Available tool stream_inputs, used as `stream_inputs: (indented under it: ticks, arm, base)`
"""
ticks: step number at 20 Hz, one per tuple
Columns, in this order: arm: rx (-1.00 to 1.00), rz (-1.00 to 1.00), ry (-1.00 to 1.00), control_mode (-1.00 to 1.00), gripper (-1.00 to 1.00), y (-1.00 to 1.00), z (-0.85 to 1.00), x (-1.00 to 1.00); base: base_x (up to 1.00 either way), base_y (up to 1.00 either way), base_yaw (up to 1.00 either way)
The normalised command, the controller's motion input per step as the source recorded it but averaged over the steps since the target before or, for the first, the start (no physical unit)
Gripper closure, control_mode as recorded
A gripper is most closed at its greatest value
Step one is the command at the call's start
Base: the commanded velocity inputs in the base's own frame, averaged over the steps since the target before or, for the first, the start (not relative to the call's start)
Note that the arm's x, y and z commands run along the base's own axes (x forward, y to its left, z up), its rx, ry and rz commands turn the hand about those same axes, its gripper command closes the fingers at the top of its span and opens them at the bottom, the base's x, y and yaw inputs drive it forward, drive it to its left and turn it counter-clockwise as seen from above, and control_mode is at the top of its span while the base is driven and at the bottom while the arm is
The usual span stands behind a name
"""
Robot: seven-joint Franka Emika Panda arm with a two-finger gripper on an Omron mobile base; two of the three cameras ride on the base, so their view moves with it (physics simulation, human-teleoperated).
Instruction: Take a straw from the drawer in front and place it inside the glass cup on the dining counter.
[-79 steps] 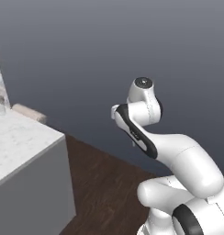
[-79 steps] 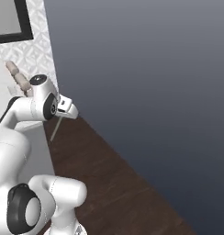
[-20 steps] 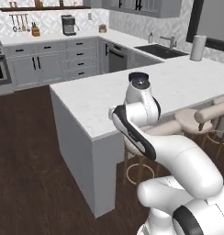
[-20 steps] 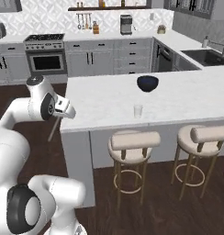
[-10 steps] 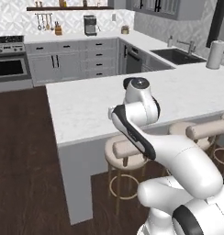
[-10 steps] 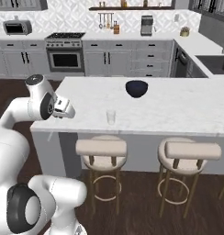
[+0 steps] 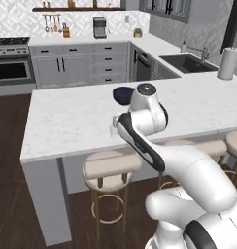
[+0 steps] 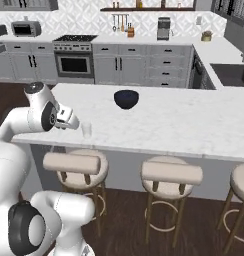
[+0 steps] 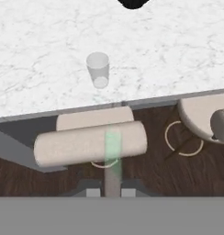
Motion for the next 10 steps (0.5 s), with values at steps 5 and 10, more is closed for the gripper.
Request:
stream_inputs:
  ticks: [5,10]
  arm:
    - [0.00,0.00,0.00,1.00,1.00,0.00,0.00,0.00]
    - [0.00,0.00,0.00,1.00,1.00,0.00,0.00,0.00]
  base:
    - [0.99,-0.12,-0.07]
    - [1.00,0.02,-0.27]
